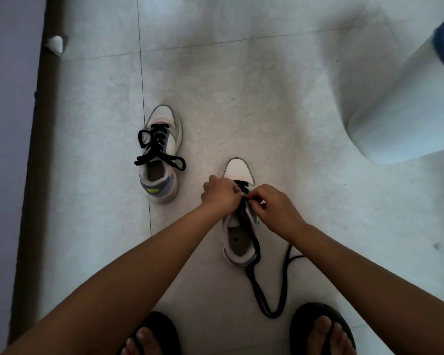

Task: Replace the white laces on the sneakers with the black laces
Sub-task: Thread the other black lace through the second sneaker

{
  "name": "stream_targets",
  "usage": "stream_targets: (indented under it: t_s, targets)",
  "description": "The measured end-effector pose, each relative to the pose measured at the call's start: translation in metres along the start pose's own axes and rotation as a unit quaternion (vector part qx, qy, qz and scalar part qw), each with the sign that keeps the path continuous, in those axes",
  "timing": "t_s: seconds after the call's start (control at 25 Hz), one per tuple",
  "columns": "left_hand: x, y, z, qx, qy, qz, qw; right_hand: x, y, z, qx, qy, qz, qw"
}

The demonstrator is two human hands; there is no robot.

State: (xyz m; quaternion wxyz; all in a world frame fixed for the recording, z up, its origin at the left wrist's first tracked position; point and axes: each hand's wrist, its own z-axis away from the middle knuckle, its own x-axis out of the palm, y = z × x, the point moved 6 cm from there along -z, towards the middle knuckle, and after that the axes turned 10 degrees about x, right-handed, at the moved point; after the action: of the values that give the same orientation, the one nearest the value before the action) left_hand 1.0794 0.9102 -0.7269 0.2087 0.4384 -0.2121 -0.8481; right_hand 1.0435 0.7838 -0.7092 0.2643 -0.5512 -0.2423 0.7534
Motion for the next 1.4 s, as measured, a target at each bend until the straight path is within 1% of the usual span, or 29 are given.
stream_targets:
  t_s: [0.16,0.24,0.32,0.36,0.4,0.44,0.52,0.6,0.72,0.76,0.84,0.92,0.96,1.04,1.12,1.16,1.2,1.28,1.32,1.4]
  targets:
    - [-0.003,0.001,-0.007,-0.041,-0.032,-0.01,0.999,0.0,0.001,-0.002,0.008,-0.003,0.003,1.0]
    - [-0.003,0.005,-0.005,-0.012,-0.038,-0.03,0.999,0.001,0.002,0.0,0.01,-0.005,0.003,1.0]
    - [-0.006,0.011,-0.001,0.036,-0.029,-0.093,0.995,0.001,0.003,0.001,0.012,-0.012,-0.001,1.0]
    - [-0.008,0.013,0.001,0.056,-0.023,-0.108,0.992,0.001,0.003,0.001,0.018,-0.011,-0.01,1.0]
    - [-0.01,0.013,0.001,0.067,-0.024,-0.098,0.993,0.001,0.004,0.0,0.032,-0.006,-0.024,0.999]
    - [-0.012,0.011,0.0,0.07,-0.031,-0.062,0.995,0.001,0.007,-0.001,0.058,-0.005,-0.04,0.998]
    - [-0.018,0.006,-0.002,0.066,-0.057,0.013,0.996,0.002,0.014,-0.006,0.123,-0.019,-0.063,0.99]
    - [-0.024,0.002,-0.001,0.066,-0.064,0.048,0.995,0.003,0.021,-0.009,0.173,-0.038,-0.088,0.98]
    - [-0.029,-0.006,0.004,0.068,-0.012,0.083,0.994,0.002,0.025,-0.011,0.217,-0.069,-0.172,0.958]
    - [-0.028,-0.008,0.008,0.068,0.01,0.092,0.993,0.002,0.024,-0.012,0.22,-0.08,-0.181,0.955]
    - [-0.027,-0.012,0.018,0.086,0.052,0.09,0.991,0.002,0.023,-0.013,0.215,-0.093,-0.174,0.956]
    - [-0.025,-0.008,0.028,0.145,0.076,0.055,0.985,0.002,0.023,-0.013,0.201,-0.091,-0.159,0.962]
    - [-0.022,-0.004,0.032,0.18,0.075,0.022,0.981,0.001,0.022,-0.012,0.19,-0.086,-0.143,0.968]
    - [-0.015,0.005,0.035,0.229,0.062,-0.093,0.967,0.001,0.017,-0.01,0.147,-0.072,-0.078,0.983]
    - [-0.01,0.012,0.033,0.252,0.054,-0.227,0.939,0.003,0.007,-0.009,0.084,-0.061,0.01,0.995]
    - [-0.008,0.014,0.033,0.257,0.054,-0.264,0.928,0.003,0.003,-0.009,0.064,-0.056,0.041,0.996]
    - [-0.007,0.015,0.032,0.253,0.058,-0.274,0.926,0.003,-0.001,-0.01,0.054,-0.05,0.058,0.996]
    - [-0.009,0.015,0.028,0.21,0.058,-0.227,0.949,0.0,-0.005,-0.013,0.039,-0.043,0.081,0.995]
    - [-0.01,0.014,0.025,0.18,0.046,-0.2,0.962,0.0,-0.007,-0.013,0.024,-0.044,0.099,0.994]
    - [-0.009,0.015,0.018,0.151,0.015,-0.198,0.968,0.002,-0.013,-0.01,-0.024,-0.04,0.145,0.988]
